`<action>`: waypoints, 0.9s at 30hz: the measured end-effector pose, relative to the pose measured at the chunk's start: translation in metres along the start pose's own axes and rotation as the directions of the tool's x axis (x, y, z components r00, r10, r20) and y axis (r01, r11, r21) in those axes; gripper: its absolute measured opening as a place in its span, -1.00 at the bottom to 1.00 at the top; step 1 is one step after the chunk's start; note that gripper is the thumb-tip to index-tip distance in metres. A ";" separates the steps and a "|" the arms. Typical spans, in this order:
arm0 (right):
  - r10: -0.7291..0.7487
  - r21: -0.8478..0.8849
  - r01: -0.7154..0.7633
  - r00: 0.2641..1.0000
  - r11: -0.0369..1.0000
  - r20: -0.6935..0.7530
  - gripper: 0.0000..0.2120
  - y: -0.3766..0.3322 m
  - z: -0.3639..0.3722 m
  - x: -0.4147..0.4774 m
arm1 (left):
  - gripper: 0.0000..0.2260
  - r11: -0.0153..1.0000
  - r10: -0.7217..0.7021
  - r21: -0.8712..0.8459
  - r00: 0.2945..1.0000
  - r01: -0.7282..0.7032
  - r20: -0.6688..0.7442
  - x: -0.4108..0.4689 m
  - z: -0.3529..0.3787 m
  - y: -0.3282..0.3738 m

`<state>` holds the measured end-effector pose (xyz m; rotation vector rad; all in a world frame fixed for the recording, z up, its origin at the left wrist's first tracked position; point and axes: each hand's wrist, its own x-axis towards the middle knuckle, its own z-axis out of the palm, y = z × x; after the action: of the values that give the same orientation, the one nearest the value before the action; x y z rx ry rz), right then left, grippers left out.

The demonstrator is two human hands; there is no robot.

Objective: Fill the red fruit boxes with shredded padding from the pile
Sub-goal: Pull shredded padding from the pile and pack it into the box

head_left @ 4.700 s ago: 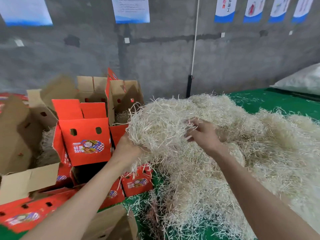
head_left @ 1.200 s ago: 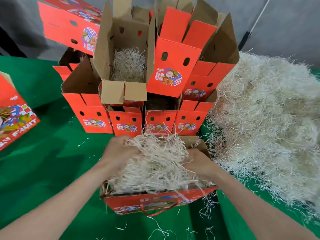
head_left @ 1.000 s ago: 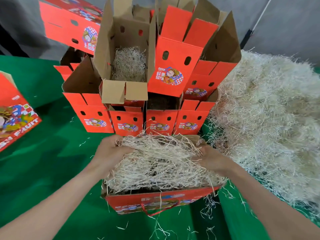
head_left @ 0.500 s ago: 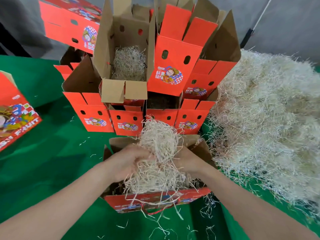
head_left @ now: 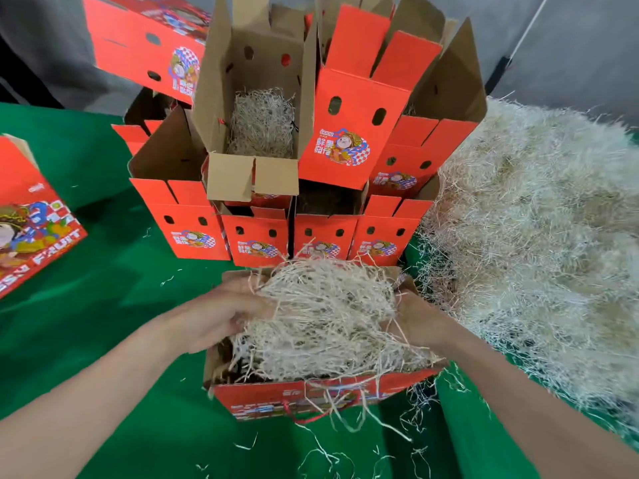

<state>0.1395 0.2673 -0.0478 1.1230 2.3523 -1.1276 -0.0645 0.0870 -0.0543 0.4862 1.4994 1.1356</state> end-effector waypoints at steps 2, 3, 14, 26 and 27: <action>-0.060 0.013 0.060 0.998 0.998 0.032 -0.74 -0.012 0.005 -0.002 | 0.20 0.994 -0.094 0.069 0.983 0.084 0.157 0.000 0.014 0.001; -0.101 0.042 0.099 0.994 0.994 0.051 -0.75 -0.022 0.010 -0.002 | 0.24 0.981 -0.139 0.163 0.973 0.109 0.184 0.004 0.027 0.000; -0.056 0.767 -0.012 0.997 0.642 0.062 -0.36 0.003 -0.016 0.002 | -0.70 0.976 -0.034 0.218 0.999 0.026 0.030 0.014 0.026 -0.003; -0.218 0.409 0.161 0.971 0.898 0.095 -0.40 0.013 -0.002 -0.012 | -0.64 0.845 0.019 0.534 0.998 0.020 -0.067 0.009 0.045 -0.003; -0.165 0.411 0.141 0.986 0.901 0.022 -0.37 0.018 -0.006 -0.009 | -0.72 0.807 0.047 0.590 0.997 0.001 -0.066 0.007 0.042 -0.003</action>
<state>0.1597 0.2743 -0.0484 1.0218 2.2515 -1.7470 -0.0268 0.1069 -0.0563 0.8941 1.9215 0.6841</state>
